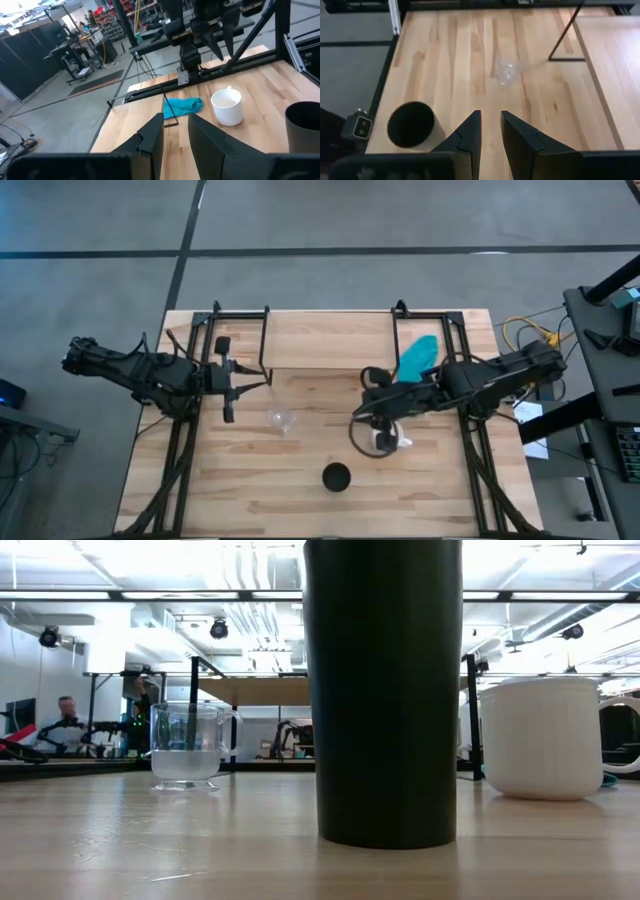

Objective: Stack small to large cups/mugs on shelf
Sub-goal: Put the transparent mug on the shelf

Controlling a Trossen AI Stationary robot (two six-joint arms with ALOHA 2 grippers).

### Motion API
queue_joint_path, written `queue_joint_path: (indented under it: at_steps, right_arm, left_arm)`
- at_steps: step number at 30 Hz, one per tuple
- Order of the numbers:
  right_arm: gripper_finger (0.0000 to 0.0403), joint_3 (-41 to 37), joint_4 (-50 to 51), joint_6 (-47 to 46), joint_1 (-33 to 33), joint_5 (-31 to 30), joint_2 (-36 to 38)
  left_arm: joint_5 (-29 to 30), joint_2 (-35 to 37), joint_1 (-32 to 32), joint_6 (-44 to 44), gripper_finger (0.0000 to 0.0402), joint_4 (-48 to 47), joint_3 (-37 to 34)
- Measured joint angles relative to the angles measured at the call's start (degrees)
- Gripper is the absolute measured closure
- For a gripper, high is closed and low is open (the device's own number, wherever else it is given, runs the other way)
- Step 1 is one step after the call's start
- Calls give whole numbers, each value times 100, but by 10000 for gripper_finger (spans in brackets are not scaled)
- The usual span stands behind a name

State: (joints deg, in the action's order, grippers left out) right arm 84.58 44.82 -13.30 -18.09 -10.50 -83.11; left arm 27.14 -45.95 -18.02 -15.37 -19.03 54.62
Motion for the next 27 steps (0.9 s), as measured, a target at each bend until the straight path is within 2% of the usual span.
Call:
queue_joint_path:
  at_steps: [5,10,20,23,27]
  right_arm:
    - [332,54,50,-217,82,-1,-155]
    - [311,52,299,-625,191,-4,-230]
    - [275,45,432,-616,227,-15,-252]
    - [273,44,435,-618,227,-8,-235]
    - [274,43,446,-575,227,2,-203]
  left_arm:
    - [22,-78,0,-2,327,-3,-56]
    - [23,-235,0,-24,327,70,-13]
    - [26,-392,0,454,327,547,3]
    - [29,-488,5,1186,327,541,1]
    - [35,-725,15,2788,327,530,1]
